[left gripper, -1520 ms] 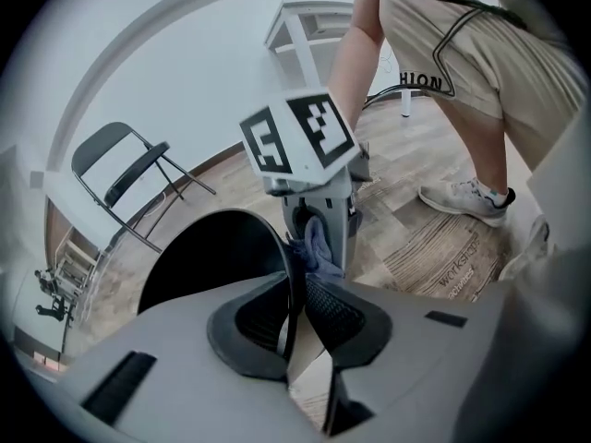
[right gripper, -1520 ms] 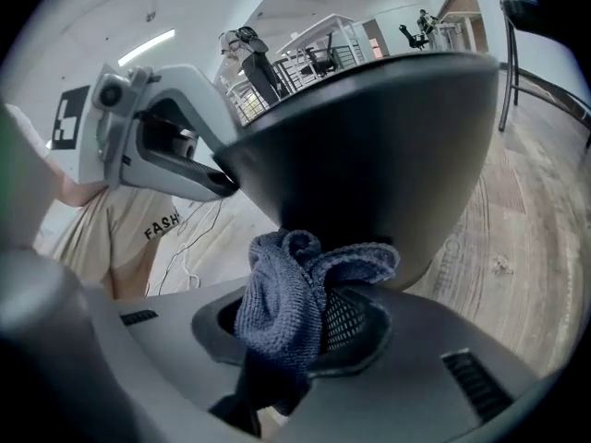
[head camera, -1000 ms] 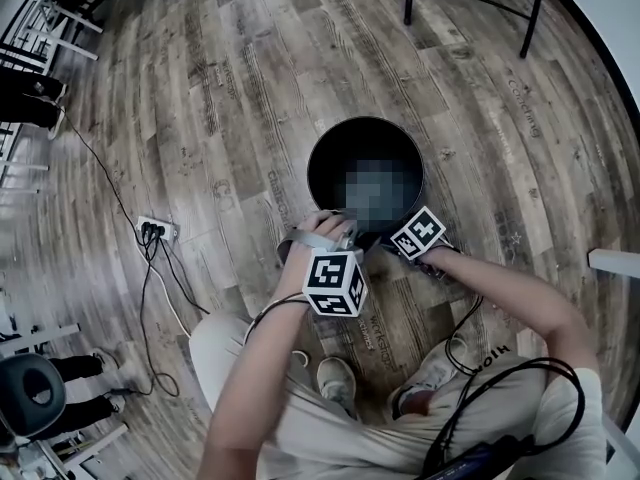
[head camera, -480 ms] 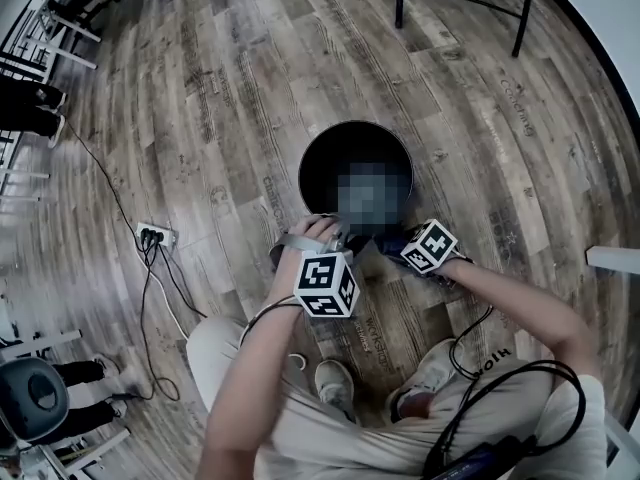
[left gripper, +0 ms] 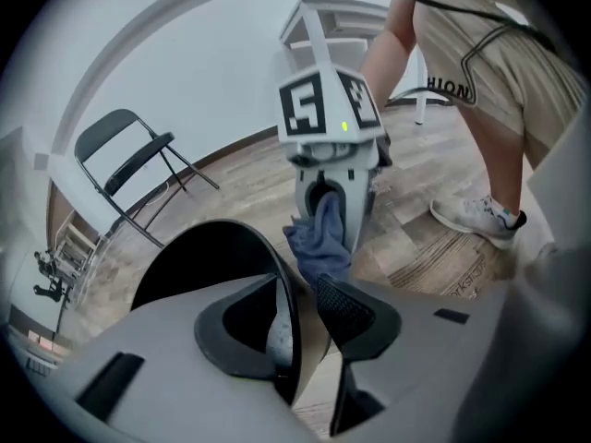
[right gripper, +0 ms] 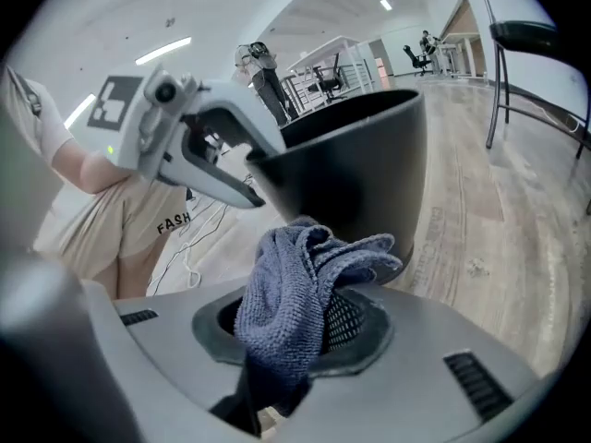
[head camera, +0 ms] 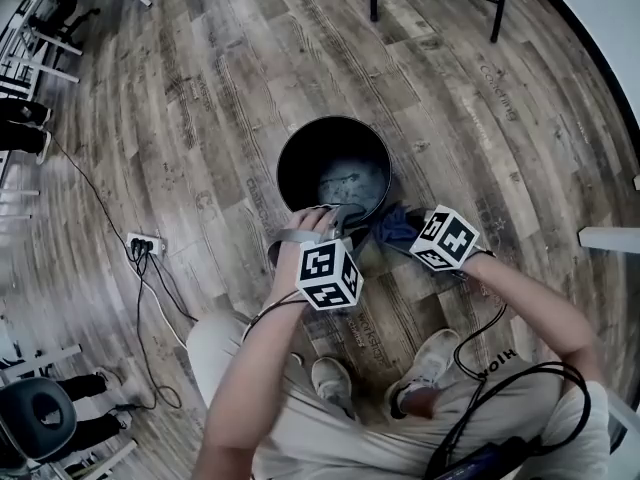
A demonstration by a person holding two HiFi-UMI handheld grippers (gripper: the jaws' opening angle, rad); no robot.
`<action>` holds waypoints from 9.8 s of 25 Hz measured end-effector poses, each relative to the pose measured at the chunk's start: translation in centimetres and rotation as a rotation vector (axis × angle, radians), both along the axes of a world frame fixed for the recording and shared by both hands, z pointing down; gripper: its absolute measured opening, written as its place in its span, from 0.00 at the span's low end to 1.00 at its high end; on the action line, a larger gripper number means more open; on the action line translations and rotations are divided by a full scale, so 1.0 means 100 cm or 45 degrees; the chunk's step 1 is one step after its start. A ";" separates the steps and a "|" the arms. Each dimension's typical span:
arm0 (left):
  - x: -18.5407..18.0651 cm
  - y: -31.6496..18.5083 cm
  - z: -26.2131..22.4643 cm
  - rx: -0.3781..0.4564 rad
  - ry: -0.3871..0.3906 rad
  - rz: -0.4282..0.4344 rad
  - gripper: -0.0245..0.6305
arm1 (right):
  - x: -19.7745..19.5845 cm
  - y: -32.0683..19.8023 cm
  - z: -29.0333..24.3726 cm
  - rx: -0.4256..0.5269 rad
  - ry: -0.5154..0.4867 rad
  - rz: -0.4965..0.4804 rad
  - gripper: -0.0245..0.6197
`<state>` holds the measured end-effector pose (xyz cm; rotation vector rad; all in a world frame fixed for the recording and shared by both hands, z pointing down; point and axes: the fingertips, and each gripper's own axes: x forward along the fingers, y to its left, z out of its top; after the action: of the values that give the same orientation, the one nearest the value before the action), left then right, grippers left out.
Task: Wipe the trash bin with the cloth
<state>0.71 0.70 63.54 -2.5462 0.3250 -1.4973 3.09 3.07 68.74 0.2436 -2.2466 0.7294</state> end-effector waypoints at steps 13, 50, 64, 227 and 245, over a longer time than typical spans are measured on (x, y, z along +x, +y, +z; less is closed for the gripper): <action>0.002 -0.003 0.010 0.027 -0.013 0.018 0.15 | -0.020 -0.024 -0.054 0.059 -0.023 -0.016 0.21; -0.004 0.003 0.010 0.124 0.015 0.144 0.15 | 0.003 -0.003 0.111 -0.037 0.211 -0.101 0.21; -0.040 0.027 0.018 0.072 -0.174 0.359 0.15 | -0.004 0.013 -0.014 -0.057 0.071 -0.163 0.21; -0.010 0.042 -0.002 -0.245 0.127 0.159 0.14 | -0.015 0.001 0.054 -0.117 0.241 -0.271 0.21; 0.005 0.034 -0.017 -0.243 0.234 0.028 0.25 | 0.009 0.005 0.132 -0.039 0.369 -0.222 0.21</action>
<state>1.25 4.08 61.82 -2.8348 0.1849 -1.3486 3.95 3.55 81.96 0.1274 -1.9518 0.5942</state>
